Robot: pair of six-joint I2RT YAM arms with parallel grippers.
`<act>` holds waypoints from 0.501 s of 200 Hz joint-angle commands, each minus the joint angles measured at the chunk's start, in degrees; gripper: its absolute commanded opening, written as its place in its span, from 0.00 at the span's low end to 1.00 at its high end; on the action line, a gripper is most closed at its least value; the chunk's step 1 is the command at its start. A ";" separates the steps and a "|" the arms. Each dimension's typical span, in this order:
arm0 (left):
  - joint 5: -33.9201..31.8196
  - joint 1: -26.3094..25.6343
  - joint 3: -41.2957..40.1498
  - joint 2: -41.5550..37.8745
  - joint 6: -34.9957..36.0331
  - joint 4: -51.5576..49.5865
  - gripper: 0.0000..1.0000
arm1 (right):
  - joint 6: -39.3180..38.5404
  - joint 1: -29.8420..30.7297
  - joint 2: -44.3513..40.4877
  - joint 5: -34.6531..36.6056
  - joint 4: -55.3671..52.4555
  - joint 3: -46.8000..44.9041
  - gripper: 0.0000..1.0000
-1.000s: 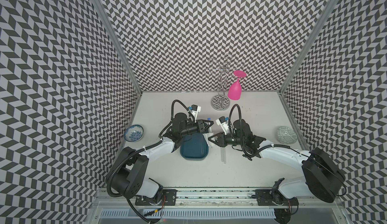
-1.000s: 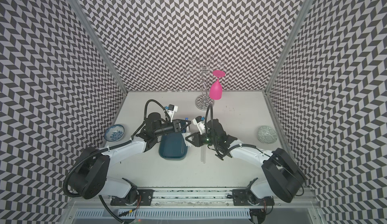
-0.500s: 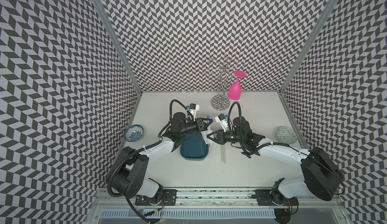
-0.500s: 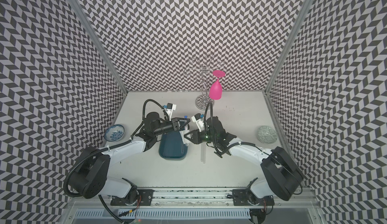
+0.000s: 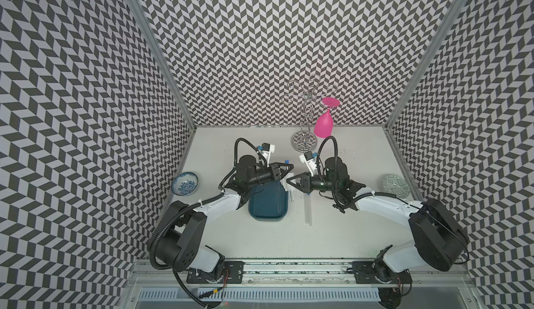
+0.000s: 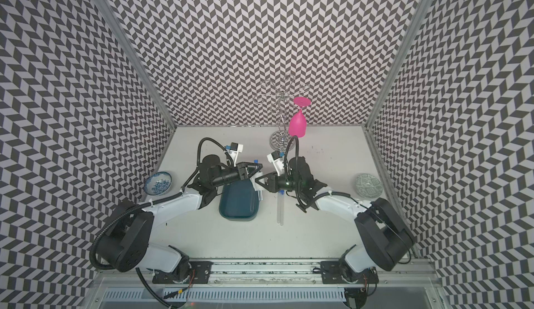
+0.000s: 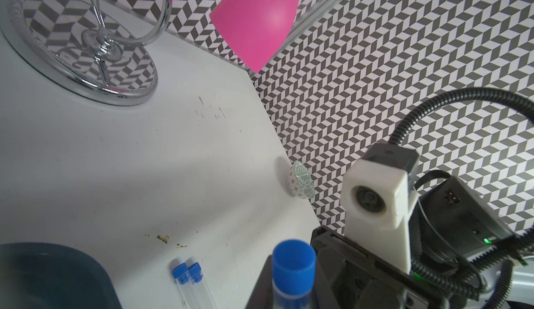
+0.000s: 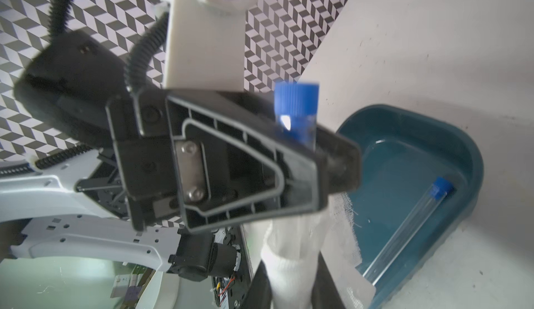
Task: Wipe the exteriors of test tubes
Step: Wipe the dirt from the test tube.
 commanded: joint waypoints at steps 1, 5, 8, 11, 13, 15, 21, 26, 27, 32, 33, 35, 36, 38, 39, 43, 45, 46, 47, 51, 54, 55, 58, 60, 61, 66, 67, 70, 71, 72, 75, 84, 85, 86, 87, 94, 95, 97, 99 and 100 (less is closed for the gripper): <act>1.09 -0.19 0.60 0.48 -2.33 2.77 0.18 | 2.52 2.03 -2.74 -0.69 4.03 -6.35 0.18; 1.16 -0.23 0.71 0.68 -2.34 2.79 0.18 | 2.96 2.23 -3.24 -0.58 4.57 -7.25 0.18; 1.23 -0.24 0.73 0.78 -2.34 2.70 0.18 | 3.27 2.34 -3.58 -0.54 4.84 -7.80 0.18; 1.25 -0.29 0.81 0.79 -2.34 2.76 0.18 | 3.45 2.45 -3.78 -0.41 5.25 -8.25 0.18; 1.25 -0.34 0.82 0.83 -2.31 2.70 0.18 | 3.60 2.53 -4.01 -0.39 5.38 -8.51 0.18; 1.25 -0.33 0.82 0.88 -2.31 2.64 0.18 | 3.83 2.55 -4.20 -0.46 5.65 -8.88 0.19; 1.25 -0.55 0.82 0.96 -2.25 2.45 0.18 | 4.19 2.56 -4.56 -0.45 6.30 -9.48 0.18; 1.25 -0.76 0.82 1.02 -2.16 2.40 0.18 | 4.23 2.56 -4.71 -0.44 6.55 -9.65 0.18; 1.25 -0.76 0.82 1.09 -2.16 2.36 0.18 | 4.27 2.56 -4.72 -0.46 6.56 -9.69 0.18; 1.25 -0.95 0.90 1.12 -2.16 2.31 0.18 | 4.16 2.60 -4.84 -0.41 6.52 -9.51 0.18; 1.20 -0.99 0.90 1.14 -2.16 2.27 0.18 | 4.11 2.58 -4.83 -0.40 6.50 -9.36 0.18; 1.26 -1.11 0.91 1.16 -2.16 2.25 0.18 | 4.00 2.56 -4.86 -0.44 6.48 -9.16 0.18; 1.25 -1.12 0.91 1.16 -2.12 2.29 0.18 | 3.94 2.56 -4.88 -0.46 6.44 -9.06 0.19; 1.25 -1.25 0.91 1.14 -2.08 2.30 0.18 | 3.83 2.56 -4.83 -0.52 6.40 -8.82 0.19; 1.25 -1.28 0.91 1.15 -2.08 2.27 0.18 | 3.81 2.56 -4.82 -0.54 6.35 -8.71 0.19; 1.25 -1.46 0.91 1.02 -2.03 2.31 0.18 | 3.44 2.48 -4.67 -0.75 6.16 -8.13 0.19; 1.20 -1.52 0.91 1.06 -2.00 2.24 0.18 | 3.29 2.51 -4.65 -0.77 6.07 -7.76 0.19; 1.18 -1.58 0.91 1.02 -1.99 2.19 0.18 | 3.19 2.49 -4.56 -0.84 6.05 -7.61 0.19; 1.13 -1.62 0.91 1.05 -1.99 2.17 0.18 | 3.09 2.48 -4.55 -0.88 5.96 -7.40 0.18; 1.03 -1.86 0.91 0.97 -1.98 2.17 0.18 | 2.66 2.42 -4.24 -1.06 5.62 -6.59 0.19; 0.99 -1.96 1.00 0.91 -1.92 2.14 0.18 | 2.43 2.34 -4.06 -1.17 5.44 -5.97 0.18; 0.99 -1.98 1.00 0.90 -1.91 2.15 0.18 | 2.32 2.32 -4.00 -1.22 5.34 -5.75 0.18; 0.99 -2.06 1.00 0.90 -1.85 2.07 0.18 | 2.01 2.25 -3.76 -1.23 5.08 -5.10 0.19; 0.98 -2.08 1.11 0.98 -1.84 2.07 0.18 | 1.81 2.17 -3.65 -1.26 4.90 -4.63 0.19; 0.98 -2.13 1.14 0.98 -1.87 2.02 0.18 | 1.66 2.14 -3.53 -1.26 4.81 -4.50 0.19; 0.98 -2.22 1.08 1.00 -1.90 1.89 0.18 | 1.17 1.91 -3.13 -1.40 4.37 -3.31 0.18; 0.98 -2.24 1.13 1.08 -1.90 1.89 0.18 | 1.12 1.84 -3.05 -1.38 4.28 -3.18 0.18; 0.98 -2.31 1.17 1.14 -1.96 1.94 0.18 | 0.91 1.65 -2.79 -1.45 4.14 -2.37 0.18; 0.98 -2.33 1.17 1.11 -1.97 1.92 0.18 | 0.81 1.58 -2.71 -1.49 4.08 -2.10 0.18; 0.98 -2.34 1.17 1.09 -1.98 1.90 0.18 | 0.76 1.54 -2.57 -1.47 4.05 -1.92 0.18; 0.98 -2.35 1.24 1.13 -2.05 1.94 0.18 | 0.51 1.37 -2.24 -1.53 3.82 -1.23 0.18; 0.92 -2.52 1.26 1.15 -2.16 2.05 0.18 | -0.15 0.59 -1.37 -1.73 3.58 0.53 0.19; 0.91 -2.52 1.26 1.11 -2.16 2.05 0.18 | -0.25 0.52 -1.25 -1.76 3.58 0.71 0.18; 0.90 -2.57 1.22 1.14 -2.20 2.10 0.18 | -0.25 0.48 -1.19 -1.78 3.58 0.89 0.19; 0.86 -2.55 1.19 1.10 -2.23 2.08 0.18 | -0.34 0.33 -1.07 -1.74 3.58 0.98 0.19; 0.81 -2.70 1.22 1.16 -2.32 2.15 0.18 | -0.59 -0.42 -0.43 -1.88 3.51 2.30 0.19; 0.81 -2.70 1.20 1.12 -2.33 2.24 0.18 | -0.60 -0.56 -0.34 -1.93 3.50 2.43 0.19; 0.81 -2.70 1.18 1.11 -2.33 2.31 0.18 | -0.67 -0.84 -0.22 -1.98 3.49 2.75 0.18; 0.81 -2.70 1.22 1.10 -2.38 2.26 0.18 | -0.69 -1.02 0.07 -2.13 3.51 3.07 0.18; 0.81 -2.70 1.19 1.09 -2.40 2.34 0.18 | -0.65 -1.16 0.17 -2.18 3.55 3.17 0.18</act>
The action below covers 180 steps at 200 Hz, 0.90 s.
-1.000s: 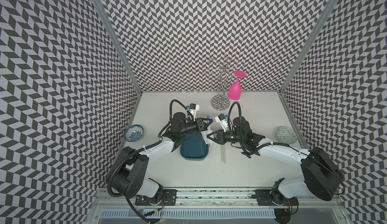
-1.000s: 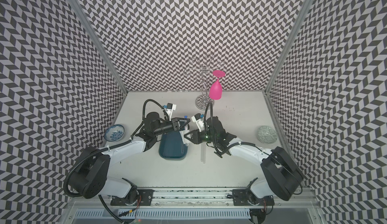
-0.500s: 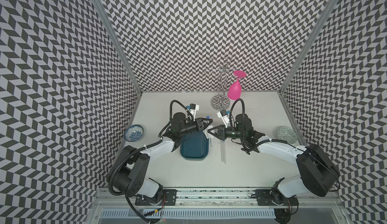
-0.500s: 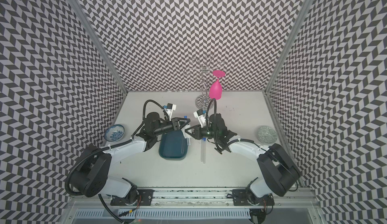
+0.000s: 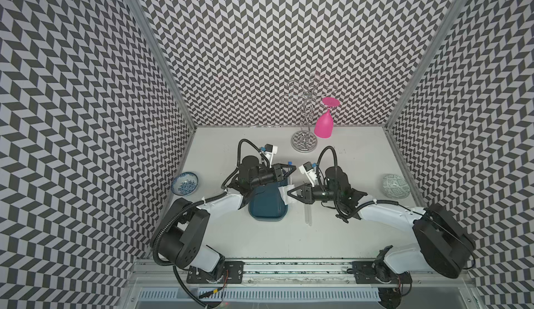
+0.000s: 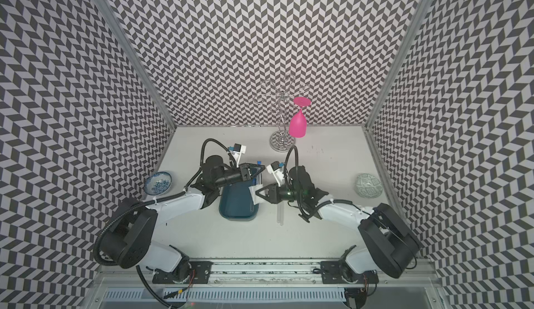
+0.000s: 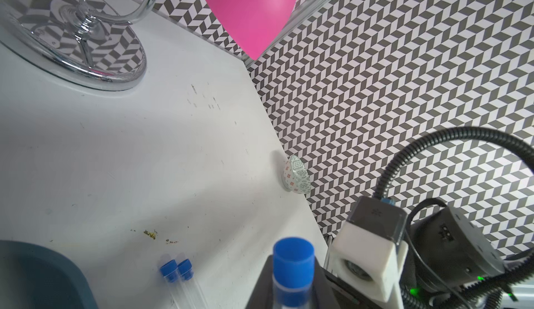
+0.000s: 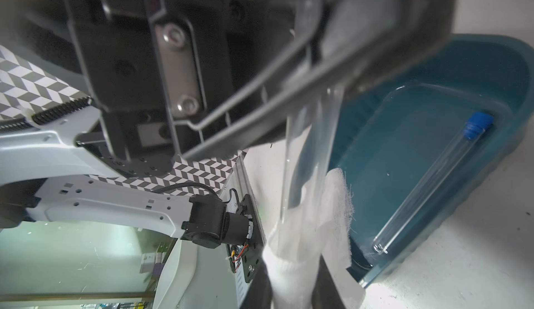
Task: Wipe the exteriors of test tubes
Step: Wipe the dirt from the test tube.
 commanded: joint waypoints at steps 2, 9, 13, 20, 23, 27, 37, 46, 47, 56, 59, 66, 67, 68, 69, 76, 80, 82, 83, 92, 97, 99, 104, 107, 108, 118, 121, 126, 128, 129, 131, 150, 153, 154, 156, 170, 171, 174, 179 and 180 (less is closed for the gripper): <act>0.92 -1.22 0.74 -0.17 -1.17 0.58 0.18 | -2.45 -2.54 1.76 -0.36 4.58 5.36 0.18; 0.83 -1.32 0.76 -0.17 -1.31 0.67 0.18 | -2.27 -3.39 2.36 -0.83 5.05 6.10 0.18; 0.83 -1.33 0.76 -0.10 -1.39 0.74 0.19 | -2.16 -3.84 2.62 -1.03 5.33 6.40 0.18; 0.74 -1.49 0.77 -0.16 -1.65 0.87 0.18 | -1.88 -4.51 2.83 -1.13 5.69 6.85 0.18; 0.82 -1.43 0.82 -0.10 -1.74 0.94 0.18 | -1.83 -4.77 2.93 -1.17 5.82 6.92 0.18; 0.87 -1.42 0.91 -0.05 -1.86 1.00 0.18 | -1.85 -5.16 2.95 -1.19 5.92 7.09 0.18; 1.16 -1.42 1.30 0.00 -1.87 0.97 0.18 | -1.96 -5.67 3.00 -1.19 5.86 7.23 0.18; 1.29 -1.46 1.63 0.14 -1.80 0.82 0.18 | -2.08 -5.96 2.80 -1.15 5.71 7.03 0.18; 1.32 -1.44 1.63 0.11 -1.75 0.80 0.18 | -2.10 -5.96 2.78 -1.18 5.69 7.00 0.18; 1.28 -1.42 1.72 0.15 -1.77 0.87 0.18 | -1.98 -6.05 2.47 -1.15 5.69 6.44 0.18; 1.27 -1.48 1.72 0.12 -1.79 0.89 0.18 | -1.82 -6.05 2.37 -1.13 5.77 6.18 0.19; 1.27 -1.42 1.81 0.25 -1.83 0.93 0.18 | -1.24 -5.97 2.04 -1.42 6.44 5.28 0.18; 1.27 -1.42 1.81 0.26 -1.86 0.94 0.18 | -1.15 -5.96 2.00 -1.49 6.62 5.16 0.18; 1.31 -1.46 1.81 0.22 -1.82 0.95 0.18 | -1.06 -5.96 1.94 -1.53 6.71 5.01 0.18; 1.29 -1.44 1.81 0.20 -1.81 0.95 0.18 | -1.01 -5.92 1.86 -1.59 6.85 4.94 0.18; 1.20 -1.42 1.90 0.26 -1.88 1.08 0.18 | -0.13 -5.90 1.35 -1.74 7.80 3.56 0.18; 1.10 -1.42 1.85 0.29 -1.92 1.20 0.18 | 0.27 -5.72 1.03 -1.74 8.28 2.62 0.18; 1.03 -1.44 1.82 0.32 -1.96 1.28 0.18 | 0.44 -5.66 0.83 -1.67 8.53 2.17 0.18; 1.02 -1.43 1.82 0.29 -2.01 1.33 0.18 | 0.48 -5.64 0.74 -1.62 8.63 1.98 0.18; 0.92 -1.49 1.73 0.49 -2.29 1.85 0.18 | 1.15 -5.03 -0.19 -1.16 9.38 -0.23 0.18; 0.92 -1.45 1.80 0.58 -2.47 2.07 0.18 | 1.49 -4.65 -0.74 -0.96 9.61 -1.52 0.18; 0.96 -1.43 1.81 0.65 -2.49 2.13 0.18 | 1.60 -4.47 -1.00 -0.84 9.75 -2.01 0.18; 1.08 -1.44 1.89 0.70 -2.58 2.23 0.18 | 1.86 -3.95 -1.52 -0.59 10.06 -3.34 0.18; 1.16 -1.42 1.97 0.79 -2.58 2.23 0.18 | 2.07 -3.62 -1.84 -0.40 10.18 -4.04 0.18; 1.21 -1.46 1.98 0.84 -2.58 2.25 0.18 | 2.09 -3.52 -1.96 -0.37 10.20 -4.29 0.18; 1.36 -1.42 2.16 1.01 -2.49 2.32 0.18 | 2.96 -2.33 -2.88 0.23 10.89 -6.75 0.18; 1.42 -1.42 2.16 1.03 -2.50 2.29 0.18 | 3.13 -2.02 -3.21 0.38 11.18 -7.49 0.18; 1.44 -1.42 2.16 1.05 -2.45 2.27 0.18 | 3.60 -1.47 -3.59 0.62 11.58 -8.51 0.18; 1.45 -1.42 2.12 1.06 -2.42 2.29 0.18 | 3.80 -1.30 -3.64 0.67 11.75 -8.92 0.18; 1.45 -1.46 2.14 1.06 -2.41 2.28 0.18 | 3.92 -1.22 -3.74 0.70 11.83 -9.06 0.18; 1.45 -1.43 2.11 1.10 -2.41 2.27 0.18 | 4.12 -1.09 -3.86 0.72 11.95 -9.34 0.18; 1.53 -1.42 1.99 1.43 -2.32 2.46 0.18 | 4.63 -0.70 -4.49 1.29 12.32 -10.91 0.18; 1.53 -1.42 1.95 1.46 -2.36 2.51 0.18 | 4.43 -0.69 -4.58 1.48 12.12 -10.81 0.18; 1.49 -1.42 1.93 1.43 -2.34 2.52 0.18 | 4.41 -0.69 -4.60 1.54 12.05 -10.75 0.18; 1.48 -1.46 1.91 1.50 -2.35 2.53 0.18 | 4.29 -0.65 -4.62 1.63 11.89 -10.60 0.18; 1.77 -1.46 1.82 1.67 -2.65 3.02 0.18 | 2.92 -0.73 -3.96 1.71 10.53 -8.65 0.19; 1.78 -1.44 1.86 1.72 -2.66 3.04 0.18 | 2.78 -0.76 -3.90 1.74 10.34 -8.49 0.19; 1.84 -1.42 1.89 1.72 -2.67 3.10 0.18 | 2.40 -0.82 -3.65 1.73 9.90 -7.77 0.19; 1.93 -1.46 1.96 1.71 -2.74 3.19 0.18 | 1.79 -0.93 -3.16 1.70 9.33 -6.64 0.19; 1.95 -1.48 1.98 1.78 -2.75 3.22 0.18 | 1.69 -0.99 -3.06 1.74 9.17 -6.38 0.19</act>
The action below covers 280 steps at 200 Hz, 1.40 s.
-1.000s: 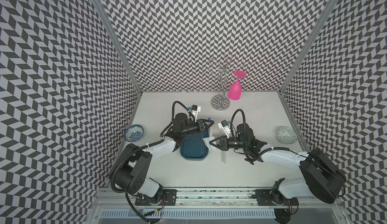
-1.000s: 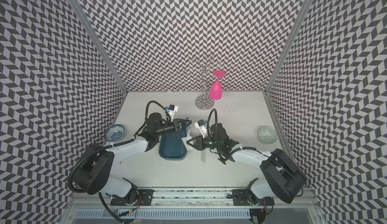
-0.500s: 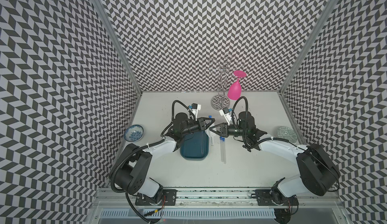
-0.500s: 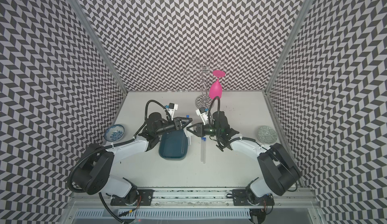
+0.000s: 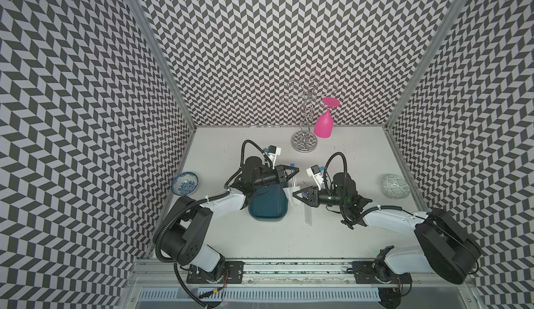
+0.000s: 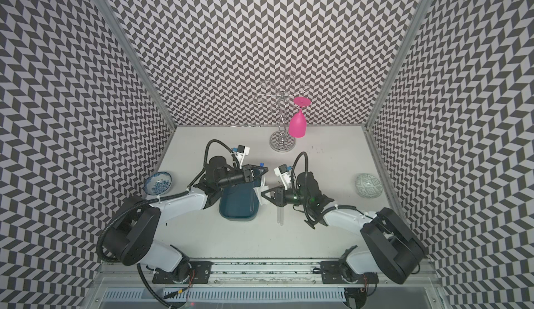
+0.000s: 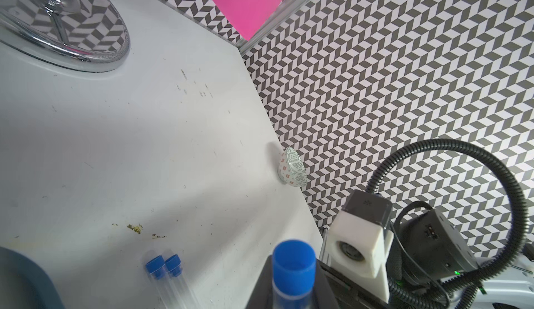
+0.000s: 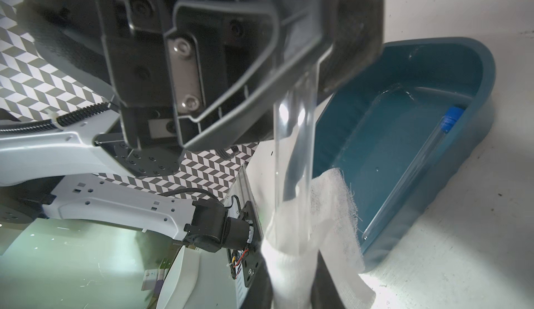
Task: Wipe the exteriors of test tubes
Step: Wipe the dirt from the test tube.
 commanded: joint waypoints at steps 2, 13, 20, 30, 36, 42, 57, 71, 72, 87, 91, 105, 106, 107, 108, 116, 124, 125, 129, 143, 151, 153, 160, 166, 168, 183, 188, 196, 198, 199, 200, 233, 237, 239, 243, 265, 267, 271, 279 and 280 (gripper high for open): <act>1.22 -0.03 1.59 0.17 -1.53 3.14 0.18 | -2.09 0.04 0.84 1.22 -0.90 3.76 0.19; 1.50 -0.06 1.70 0.12 -1.59 3.15 0.18 | -3.14 -0.67 2.01 0.92 -1.99 6.58 0.19; 1.77 -0.06 1.75 0.09 -1.57 3.12 0.18 | -3.67 -1.31 2.91 0.57 -2.30 8.43 0.19; 1.92 -0.06 1.85 -0.14 -1.54 2.86 0.18 | -4.14 -2.48 4.17 -0.01 -2.58 11.04 0.19; 1.98 -0.05 1.80 -0.30 -1.49 2.77 0.18 | -4.43 -3.13 4.74 -0.34 -2.60 12.28 0.19; 1.97 -0.06 1.76 -0.40 -1.40 2.64 0.18 | -4.59 -3.63 5.31 -0.64 -2.71 13.45 0.19; 1.98 -0.06 1.66 -0.77 -1.36 2.52 0.18 | -5.34 -4.51 6.58 -1.03 -3.66 16.07 0.19; 1.85 -0.11 1.60 -1.00 -1.36 2.61 0.18 | -5.83 -4.66 7.44 -1.31 -4.35 17.50 0.19; 1.88 -0.08 1.54 -1.01 -1.36 2.66 0.18 | -5.86 -4.65 7.47 -1.31 -4.35 17.55 0.19; 1.73 -0.04 1.31 -1.03 -1.36 2.71 0.18 | -5.65 -4.63 7.97 -1.78 -4.02 17.18 0.19; 1.73 -0.06 1.31 -1.03 -1.36 2.72 0.18 | -5.54 -4.55 7.90 -1.69 -3.85 16.79 0.19; 1.73 -0.01 1.33 -0.99 -1.44 2.92 0.18 | -5.19 -4.03 7.15 -1.04 -3.44 14.43 0.19; 1.73 0.01 1.36 -1.01 -1.49 2.95 0.18 | -5.15 -3.98 7.07 -0.96 -3.41 14.21 0.19; 1.74 -0.03 1.33 -0.97 -1.47 2.92 0.18 | -5.12 -3.91 6.93 -0.92 -3.35 14.01 0.19; 1.69 -0.04 1.32 -1.00 -1.50 2.95 0.18 | -5.07 -3.87 6.87 -0.86 -3.28 13.78 0.19; 1.73 0.01 1.31 -0.92 -1.54 2.97 0.18 | -4.48 -3.26 6.02 -0.49 -2.52 11.71 0.19; 1.73 -0.01 1.40 -0.83 -1.54 2.98 0.18 | -3.90 -2.45 4.99 0.09 -1.91 9.61 0.19; 1.73 0.01 1.40 -0.84 -1.54 2.98 0.18 | -3.89 -2.35 4.93 0.13 -1.81 9.25 0.19; 1.69 0.02 1.40 -0.82 -1.46 2.97 0.18 | -3.67 -1.88 4.39 0.38 -1.59 8.16 0.19; 1.82 -0.04 1.49 -0.59 -1.51 3.06 0.18 | -2.89 -0.28 2.91 1.38 -1.13 4.55 0.19; 1.80 0.10 1.41 -0.49 -1.46 3.06 0.18 | -2.20 0.56 2.06 1.67 -0.49 2.36 0.19; 1.84 0.11 1.40 -0.47 -1.47 3.06 0.18 | -2.02 0.78 1.88 1.80 -0.33 1.86 0.19; 1.91 0.10 1.31 -0.32 -1.44 3.16 0.18 | -1.33 1.43 1.38 2.12 0.29 0.22 0.19; 1.87 0.07 1.22 -0.31 -1.45 3.15 0.18 | -0.92 1.98 1.12 2.31 0.65 -0.77 0.19; 1.86 0.12 1.22 -0.29 -1.47 3.15 0.18 | -0.89 2.03 1.10 2.40 0.77 -1.04 0.19; 1.87 0.10 1.13 -0.22 -1.51 3.37 0.18 | -0.71 2.37 0.81 2.66 0.83 -2.13 0.19; 1.90 0.07 1.11 -0.16 -1.59 3.35 0.18 | -0.82 2.32 0.78 2.77 0.57 -2.03 0.19; 1.90 0.11 1.06 -0.15 -1.70 3.47 0.18 | -1.31 2.31 0.82 3.11 0.08 -1.33 0.19; 1.89 0.11 1.05 -0.23 -1.73 3.49 0.18 | -1.38 2.31 0.80 3.11 -0.06 -1.18 0.19; 1.90 0.11 1.09 -0.27 -1.72 3.50 0.18 | -1.44 2.31 0.77 3.09 -0.18 -1.11 0.19; 1.95 0.11 1.07 -0.25 -1.76 3.50 0.18 | -1.51 2.31 0.80 3.13 -0.25 -0.89 0.19; 1.92 0.07 0.83 -0.72 -1.70 3.28 0.18 | -4.18 0.67 2.90 2.34 -2.80 6.40 0.19; 1.99 0.06 0.71 -0.81 -1.71 3.31 0.18 | -4.37 0.26 3.23 1.92 -3.05 7.27 0.19; 2.00 0.10 0.65 -0.88 -1.71 3.28 0.18 | -4.48 0.00 3.36 1.69 -3.12 7.85 0.19; 1.99 0.06 0.63 -0.93 -1.67 3.24 0.18 | -4.68 -0.46 3.74 1.35 -3.31 8.92 0.18; 1.93 0.11 0.35 -1.38 -1.45 3.08 0.18 | -5.99 -2.73 5.06 0.05 -4.74 13.93 0.19; 1.98 0.11 0.34 -1.42 -1.45 3.07 0.18 | -6.20 -2.92 5.16 -0.01 -4.91 14.37 0.19; 1.97 0.19 0.36 -1.47 -1.38 3.06 0.18 | -6.48 -3.30 5.44 -0.02 -5.50 15.20 0.19; 1.97 0.19 0.43 -1.61 -1.36 3.07 0.18 | -7.34 -3.93 6.24 -0.30 -6.66 16.94 0.18; 1.99 0.20 0.43 -1.62 -1.36 3.07 0.18 | -7.41 -4.01 6.35 -0.32 -6.82 17.14 0.18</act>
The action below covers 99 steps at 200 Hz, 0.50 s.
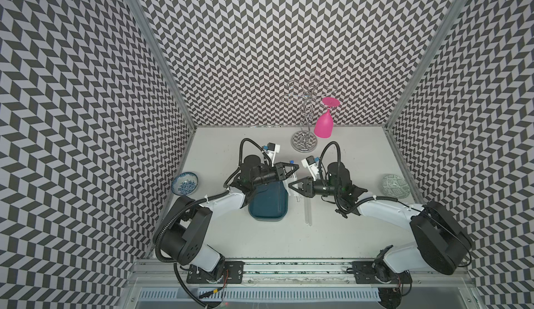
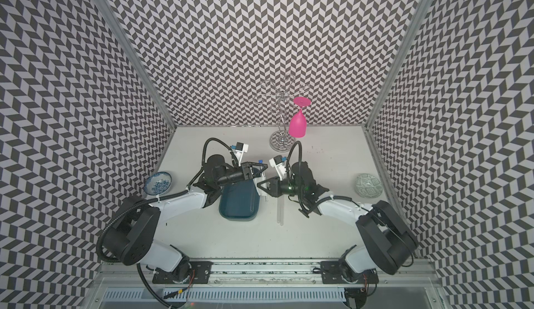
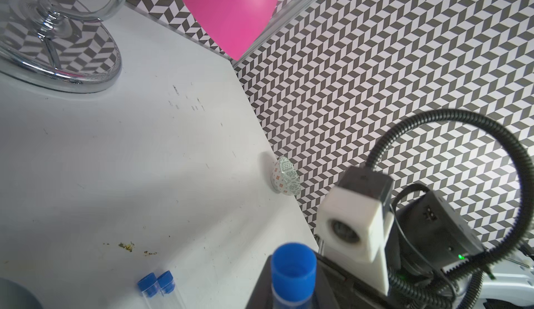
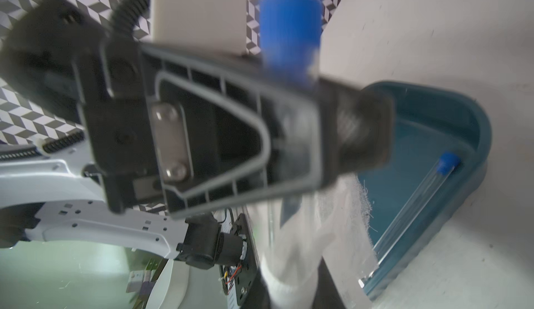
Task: Wipe the exteriors of test tubes
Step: Wipe the dirt from the test tube.
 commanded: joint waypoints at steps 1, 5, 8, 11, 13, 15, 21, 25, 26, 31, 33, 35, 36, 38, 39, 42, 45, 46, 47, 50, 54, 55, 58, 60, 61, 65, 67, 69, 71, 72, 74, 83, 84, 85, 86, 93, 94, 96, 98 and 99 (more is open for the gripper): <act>1.58 -0.28 -0.36 -1.43 -0.55 0.51 0.18 | -3.59 -2.05 1.57 -0.63 0.42 5.55 0.18; 1.57 -0.24 -0.36 -1.38 -0.61 0.57 0.18 | -3.80 -2.18 1.84 -0.71 0.06 6.08 0.18; 1.50 -0.20 -0.34 -1.37 -0.60 0.59 0.18 | -3.91 -2.38 2.28 -0.93 -0.31 6.55 0.18; 1.57 -0.19 -0.36 -1.43 -0.57 0.59 0.18 | -4.08 -2.52 2.47 -1.04 -0.44 6.92 0.18; 1.58 -0.19 -0.34 -1.37 -0.57 0.59 0.18 | -4.12 -2.54 2.63 -1.07 -0.57 7.08 0.18; 1.56 -0.21 -0.35 -1.38 -0.59 0.64 0.18 | -4.13 -2.57 2.74 -1.05 -0.67 7.23 0.18; 1.61 -0.10 -0.36 -1.43 -0.60 0.62 0.18 | -4.15 -2.50 3.02 -1.08 -0.80 7.39 0.18; 1.67 -0.03 -0.31 -1.44 -0.60 0.62 0.18 | -4.06 -2.49 3.09 -1.14 -0.72 7.21 0.18; 1.67 0.02 -0.34 -1.48 -0.60 0.65 0.18 | -4.06 -2.49 3.13 -1.15 -0.67 7.13 0.18; 1.67 0.18 -0.44 -1.47 -0.54 0.59 0.18 | -3.77 -2.36 3.11 -1.33 -0.41 6.64 0.18; 1.63 0.23 -0.45 -1.51 -0.54 0.64 0.18 | -3.65 -2.32 3.12 -1.36 -0.28 6.40 0.18; 1.59 0.29 -0.51 -1.52 -0.58 0.60 0.18 | -3.55 -2.25 3.02 -1.41 -0.15 6.07 0.18; 1.59 0.36 -0.48 -1.53 -0.59 0.60 0.18 | -3.54 -2.19 3.00 -1.38 -0.12 5.99 0.18; 1.58 0.45 -0.52 -1.53 -0.59 0.59 0.18 | -3.48 -2.15 2.88 -1.28 0.06 5.73 0.18; 1.58 0.48 -0.57 -1.53 -0.59 0.59 0.18 | -3.46 -2.10 2.84 -1.22 0.08 5.47 0.18; 1.58 0.59 -0.66 -1.66 -0.53 0.59 0.18 | -3.36 -1.91 2.62 -1.11 0.21 4.91 0.17; 1.65 0.70 -0.70 -1.70 -0.47 0.59 0.18 | -3.19 -1.69 2.44 -1.01 0.35 4.25 0.17; 1.66 0.78 -0.75 -1.66 -0.44 0.59 0.18 | -3.14 -1.65 2.36 -0.91 0.40 4.02 0.17; 1.67 0.87 -0.77 -1.64 -0.43 0.59 0.18 | -3.11 -1.58 2.28 -0.86 0.42 3.78 0.17; 1.63 1.05 -0.79 -1.62 -0.50 0.59 0.18 | -2.98 -1.34 2.00 -0.71 0.55 3.02 0.17; 1.70 1.22 -0.86 -1.80 -0.51 0.63 0.18 | -2.74 -1.04 1.71 -0.56 0.82 1.89 0.17; 1.68 1.31 -0.87 -1.75 -0.51 0.61 0.18 | -2.74 -0.93 1.55 -0.51 0.89 1.61 0.17; 1.74 1.49 -0.88 -1.74 -0.45 0.60 0.18 | -2.56 -0.56 1.26 -0.28 1.15 0.73 0.18; 1.78 1.59 -0.93 -1.74 -0.49 0.59 0.18 | -2.31 -0.38 1.01 -0.28 1.32 0.13 0.18; 1.81 1.58 -0.95 -1.72 -0.50 0.59 0.18 | -2.21 -0.25 0.86 -0.24 1.45 -0.15 0.17; 1.85 1.85 -0.97 -1.63 -0.45 0.53 0.18 | -1.81 0.13 0.42 -0.09 1.84 -1.41 0.17; 1.87 1.90 -0.97 -1.64 -0.49 0.51 0.18 | -1.71 0.43 0.19 -0.04 2.13 -2.10 0.18; 1.92 2.05 -0.97 -1.64 -0.44 0.48 0.18 | -1.37 0.66 -0.02 0.08 2.29 -2.73 0.17; 1.87 2.19 -0.97 -1.67 -0.42 0.46 0.18 | -1.14 0.89 -0.25 0.14 2.51 -3.35 0.17; 1.90 2.23 -0.97 -1.69 -0.38 0.44 0.18 | -1.05 1.00 -0.35 0.23 2.62 -3.64 0.17; 1.88 2.33 -1.00 -1.63 -0.39 0.40 0.18 | -0.82 1.26 -0.60 0.33 2.85 -4.30 0.17; 1.96 2.70 -0.89 -1.51 -0.34 0.25 0.18 | 0.37 2.50 -1.60 0.90 3.90 -7.27 0.17; 1.99 2.75 -0.89 -1.47 -0.29 0.24 0.18 | 0.49 2.60 -1.68 1.01 4.02 -7.58 0.18; 1.96 2.77 -0.89 -1.46 -0.31 0.20 0.18 | 0.64 2.74 -1.77 1.07 4.12 -7.74 0.17; 1.95 2.83 -0.84 -1.45 -0.28 0.18 0.18 | 0.80 2.85 -1.85 1.14 4.26 -8.08 0.17; 2.10 3.23 -0.75 -1.29 -0.13 0.00 0.18 | 1.77 3.77 -2.70 1.67 5.00 -10.30 0.17; 2.11 3.28 -0.73 -1.28 -0.10 -0.05 0.18 | 1.89 3.94 -2.80 1.74 5.09 -10.55 0.17; 2.11 3.40 -0.72 -1.18 -0.08 -0.10 0.18 | 2.14 4.17 -3.01 1.89 5.34 -10.91 0.18; 2.18 3.52 -0.67 -1.18 0.02 -0.17 0.18 | 2.42 4.36 -3.22 2.08 5.47 -11.57 0.17; 2.19 3.55 -0.64 -1.09 0.02 -0.23 0.18 | 2.62 4.50 -3.33 2.17 5.55 -11.84 0.17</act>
